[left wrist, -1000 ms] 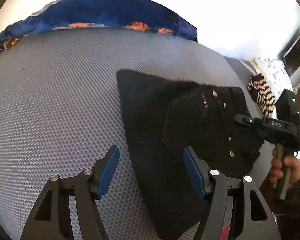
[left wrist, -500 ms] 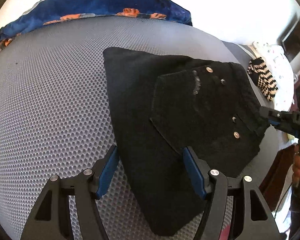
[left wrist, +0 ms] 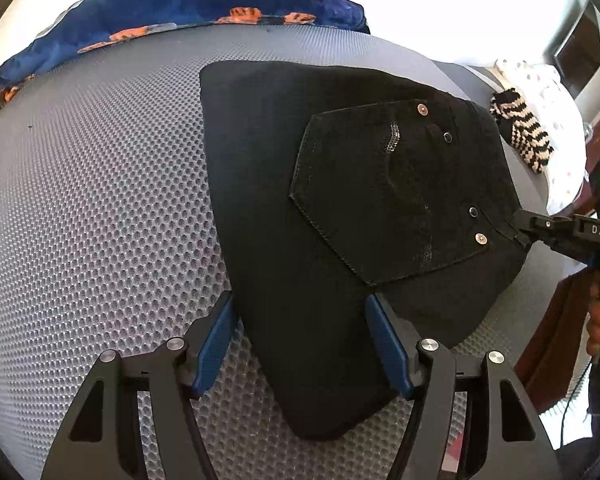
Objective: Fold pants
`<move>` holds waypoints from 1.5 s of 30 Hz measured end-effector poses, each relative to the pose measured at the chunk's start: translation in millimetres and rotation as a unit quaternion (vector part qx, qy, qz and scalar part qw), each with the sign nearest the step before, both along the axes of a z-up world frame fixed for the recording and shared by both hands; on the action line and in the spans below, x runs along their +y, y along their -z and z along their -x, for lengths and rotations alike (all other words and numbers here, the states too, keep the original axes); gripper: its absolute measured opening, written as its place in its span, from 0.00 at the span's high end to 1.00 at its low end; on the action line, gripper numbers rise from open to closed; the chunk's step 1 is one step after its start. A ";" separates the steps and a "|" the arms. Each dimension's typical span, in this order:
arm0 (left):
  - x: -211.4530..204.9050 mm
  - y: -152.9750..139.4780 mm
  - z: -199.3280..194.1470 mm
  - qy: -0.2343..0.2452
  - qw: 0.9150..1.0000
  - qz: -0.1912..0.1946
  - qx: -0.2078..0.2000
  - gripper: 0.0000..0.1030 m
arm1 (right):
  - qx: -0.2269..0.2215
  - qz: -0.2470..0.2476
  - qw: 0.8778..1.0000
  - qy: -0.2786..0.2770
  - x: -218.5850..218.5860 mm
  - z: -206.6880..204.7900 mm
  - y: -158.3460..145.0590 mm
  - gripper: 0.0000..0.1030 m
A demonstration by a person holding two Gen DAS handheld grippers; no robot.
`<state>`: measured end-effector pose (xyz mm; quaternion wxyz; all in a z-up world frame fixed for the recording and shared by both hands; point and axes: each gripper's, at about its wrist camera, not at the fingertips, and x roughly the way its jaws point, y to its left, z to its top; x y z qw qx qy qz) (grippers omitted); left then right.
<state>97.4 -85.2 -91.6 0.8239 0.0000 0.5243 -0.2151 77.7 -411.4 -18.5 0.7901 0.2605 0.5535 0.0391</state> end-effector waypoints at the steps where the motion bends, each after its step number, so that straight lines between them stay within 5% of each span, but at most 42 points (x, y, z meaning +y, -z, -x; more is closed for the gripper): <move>1: -0.5 -0.1 0.6 -0.001 1.000 -0.002 0.000 0.35 | -0.001 0.003 1.000 -0.002 0.6 -0.3 -1.0 0.90; 11: -8.8 -11.2 8.4 -0.006 0.999 -0.038 -0.029 0.35 | 0.002 0.034 0.999 -0.004 13.4 -7.4 -10.0 0.80; 16: -10.8 -20.7 14.0 -0.002 0.998 -0.048 -0.048 0.35 | 0.005 0.045 0.999 -0.005 11.5 -11.4 -13.4 0.64; 25: -7.8 -30.9 17.0 -0.014 0.995 -0.067 -0.073 0.35 | 0.000 0.066 0.997 -0.028 13.0 -13.7 -20.3 0.50; 33: 18.0 -33.8 1.0 -0.042 0.998 0.040 -0.011 0.35 | -0.001 0.065 0.997 -0.044 8.5 -25.0 -24.6 0.43; 45: 34.4 -10.4 -26.1 -0.071 0.986 0.130 0.083 0.35 | 0.017 0.013 0.998 -0.066 -4.7 -35.6 -10.7 0.37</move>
